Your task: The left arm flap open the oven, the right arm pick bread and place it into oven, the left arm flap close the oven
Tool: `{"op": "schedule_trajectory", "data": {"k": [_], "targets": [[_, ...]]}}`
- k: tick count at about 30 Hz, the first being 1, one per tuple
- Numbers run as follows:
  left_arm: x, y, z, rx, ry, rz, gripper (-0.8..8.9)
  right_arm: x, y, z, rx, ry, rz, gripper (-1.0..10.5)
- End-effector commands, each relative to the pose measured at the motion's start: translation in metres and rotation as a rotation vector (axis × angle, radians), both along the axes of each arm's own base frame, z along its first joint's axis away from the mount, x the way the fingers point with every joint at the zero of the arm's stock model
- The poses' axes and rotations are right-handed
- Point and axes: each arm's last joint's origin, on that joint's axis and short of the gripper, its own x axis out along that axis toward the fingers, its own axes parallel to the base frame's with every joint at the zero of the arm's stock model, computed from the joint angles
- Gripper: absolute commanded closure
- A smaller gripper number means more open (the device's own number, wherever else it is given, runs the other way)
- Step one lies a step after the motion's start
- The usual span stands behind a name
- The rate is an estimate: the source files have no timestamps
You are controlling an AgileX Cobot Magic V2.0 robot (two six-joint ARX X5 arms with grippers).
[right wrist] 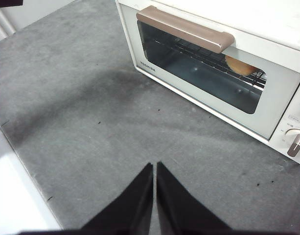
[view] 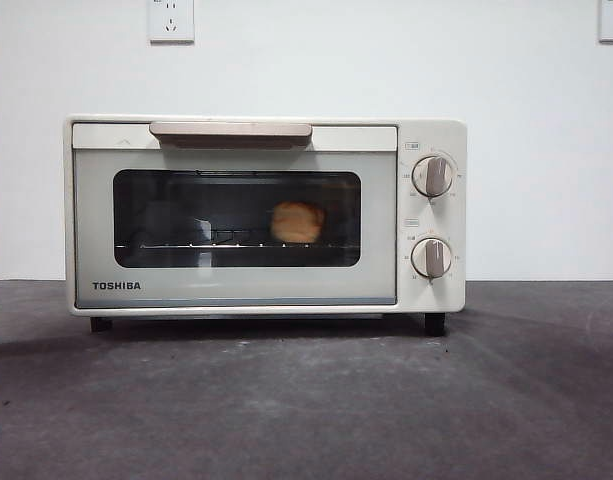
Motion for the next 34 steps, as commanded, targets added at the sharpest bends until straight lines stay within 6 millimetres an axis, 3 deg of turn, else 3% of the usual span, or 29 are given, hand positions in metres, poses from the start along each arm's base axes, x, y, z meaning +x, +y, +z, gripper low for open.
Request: {"op": "schedule_trajectory", "data": {"k": [1, 8, 15, 22, 34], "targets": [[0.000, 0.000, 0.006, 0.004, -0.024, -0.002, 7.94, 0.000, 0.002, 0.002, 0.009, -0.005, 0.008, 9.4], [-0.006, 0.002, 0.009, 0.013, -0.066, 0.003, 7.94, 0.000, 0.002, 0.002, 0.009, -0.004, 0.009, 9.4], [-0.021, 0.017, 0.013, 0.074, -0.400, 0.202, 7.94, 0.000, 0.002, 0.002, 0.009, -0.005, 0.009, 9.4], [-0.025, 0.027, -0.036, 0.132, -0.623, 0.378, 7.94, 0.000, 0.002, 0.002, 0.009, -0.005, 0.008, 9.4], [-0.019, 0.033, -0.131, 0.214, -0.505, 0.459, 7.94, 0.000, 0.002, 0.002, 0.009, -0.005, 0.008, 9.4]]}}
